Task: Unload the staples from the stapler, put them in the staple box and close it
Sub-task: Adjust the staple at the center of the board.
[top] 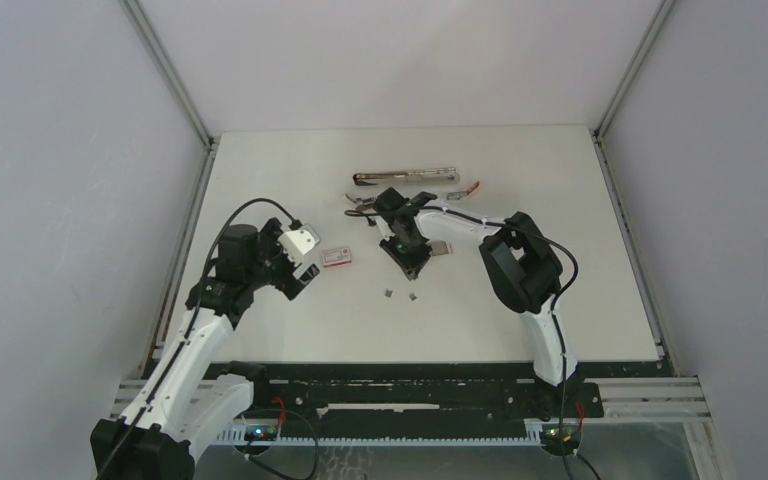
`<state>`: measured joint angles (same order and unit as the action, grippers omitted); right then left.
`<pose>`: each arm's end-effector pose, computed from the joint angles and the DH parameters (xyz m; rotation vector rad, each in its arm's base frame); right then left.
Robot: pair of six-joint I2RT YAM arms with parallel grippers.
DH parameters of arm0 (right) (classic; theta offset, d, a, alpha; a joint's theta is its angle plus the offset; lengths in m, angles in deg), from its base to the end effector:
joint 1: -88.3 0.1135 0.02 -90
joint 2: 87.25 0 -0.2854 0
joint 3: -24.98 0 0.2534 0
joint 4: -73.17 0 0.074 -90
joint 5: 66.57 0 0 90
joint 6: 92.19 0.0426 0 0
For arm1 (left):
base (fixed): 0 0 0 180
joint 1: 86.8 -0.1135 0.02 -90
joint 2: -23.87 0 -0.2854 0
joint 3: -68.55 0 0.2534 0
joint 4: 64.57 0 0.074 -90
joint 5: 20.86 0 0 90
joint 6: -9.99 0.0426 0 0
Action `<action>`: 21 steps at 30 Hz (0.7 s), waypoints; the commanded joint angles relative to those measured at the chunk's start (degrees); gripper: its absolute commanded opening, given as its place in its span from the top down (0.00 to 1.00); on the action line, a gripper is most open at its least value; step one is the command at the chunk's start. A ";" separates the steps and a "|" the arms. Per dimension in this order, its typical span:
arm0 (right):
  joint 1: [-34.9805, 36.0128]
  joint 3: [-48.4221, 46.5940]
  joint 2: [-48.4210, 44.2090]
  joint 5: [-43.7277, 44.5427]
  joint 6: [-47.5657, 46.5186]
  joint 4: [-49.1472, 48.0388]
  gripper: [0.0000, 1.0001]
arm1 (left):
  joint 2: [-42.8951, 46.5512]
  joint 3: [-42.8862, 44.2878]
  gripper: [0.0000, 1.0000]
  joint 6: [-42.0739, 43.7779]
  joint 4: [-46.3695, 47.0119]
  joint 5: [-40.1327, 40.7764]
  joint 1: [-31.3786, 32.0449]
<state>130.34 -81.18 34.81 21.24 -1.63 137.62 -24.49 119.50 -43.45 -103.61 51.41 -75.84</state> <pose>0.3218 0.2923 0.1710 -1.0652 2.7993 0.1452 0.1700 -0.0461 0.2702 1.0292 1.9146 -0.0873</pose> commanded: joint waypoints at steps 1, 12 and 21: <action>0.40 -2.93 -1.44 -0.42 -1.25 0.13 0.74 | 0.78 -1.22 0.00 -0.32 1.92 -0.57 -0.40; -0.03 -3.02 -6.51 -2.25 -5.57 -0.88 0.72 | 0.65 -1.25 0.00 -0.32 1.88 -0.63 -0.39; -0.45 -0.58 -13.81 -5.67 -15.67 -2.69 0.81 | 1.01 -1.22 0.00 -0.39 1.89 -0.63 -0.40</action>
<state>130.32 -82.15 27.27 17.37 -11.23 137.12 -24.49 119.50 -43.45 -103.61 51.41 -75.84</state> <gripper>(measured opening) 0.129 0.996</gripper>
